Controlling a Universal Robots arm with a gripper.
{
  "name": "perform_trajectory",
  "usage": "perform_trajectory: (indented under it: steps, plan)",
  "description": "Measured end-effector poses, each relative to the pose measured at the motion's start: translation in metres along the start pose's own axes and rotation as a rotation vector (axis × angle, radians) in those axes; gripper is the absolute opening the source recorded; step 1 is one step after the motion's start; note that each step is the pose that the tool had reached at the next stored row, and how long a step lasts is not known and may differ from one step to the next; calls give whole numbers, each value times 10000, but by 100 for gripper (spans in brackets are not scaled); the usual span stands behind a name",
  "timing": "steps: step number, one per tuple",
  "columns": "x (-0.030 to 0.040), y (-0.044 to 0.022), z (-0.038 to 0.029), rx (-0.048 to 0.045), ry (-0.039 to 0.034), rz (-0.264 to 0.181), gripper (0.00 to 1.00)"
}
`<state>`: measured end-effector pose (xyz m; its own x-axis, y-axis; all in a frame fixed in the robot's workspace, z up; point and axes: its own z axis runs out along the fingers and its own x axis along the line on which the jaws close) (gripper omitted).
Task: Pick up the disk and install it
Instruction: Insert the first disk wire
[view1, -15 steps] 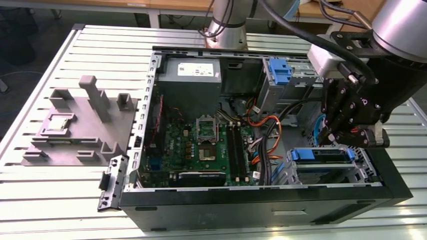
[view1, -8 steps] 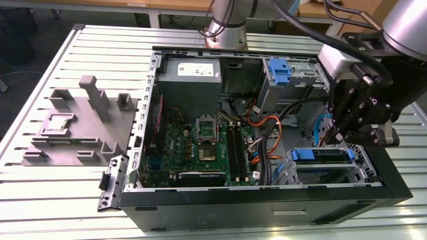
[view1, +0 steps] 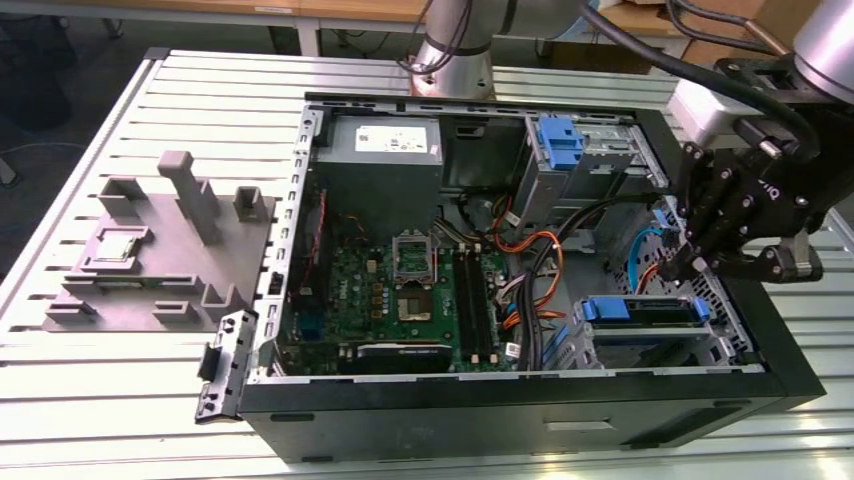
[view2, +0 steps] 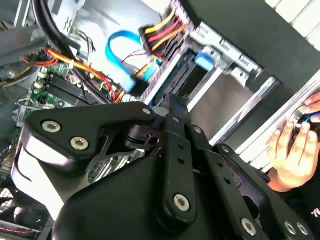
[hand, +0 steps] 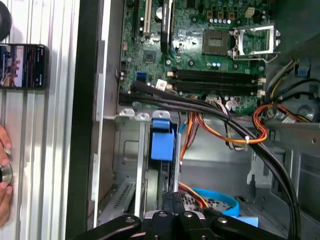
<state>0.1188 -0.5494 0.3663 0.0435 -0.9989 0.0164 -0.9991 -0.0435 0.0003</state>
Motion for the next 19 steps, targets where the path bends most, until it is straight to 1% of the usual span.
perform_trajectory:
  steps: [3, 5, 7, 9, 12, 14, 18, 19]
  plan:
    - [-15, -89, 1, -3, 1, 0, 10]
    - [-24, -120, 3, -3, -1, 0, 10]
    - [-25, -122, 2, -2, 0, -97, 10]
    - [-25, -122, 1, 5, 2, -348, 10]
    - [-26, -122, -12, 42, 4, -621, 10]
    - [-28, -122, -31, 86, 4, -638, 10]
    - [-44, -131, -29, 165, 9, -693, 10]
    - [-44, -132, -24, 228, 14, -738, 10]
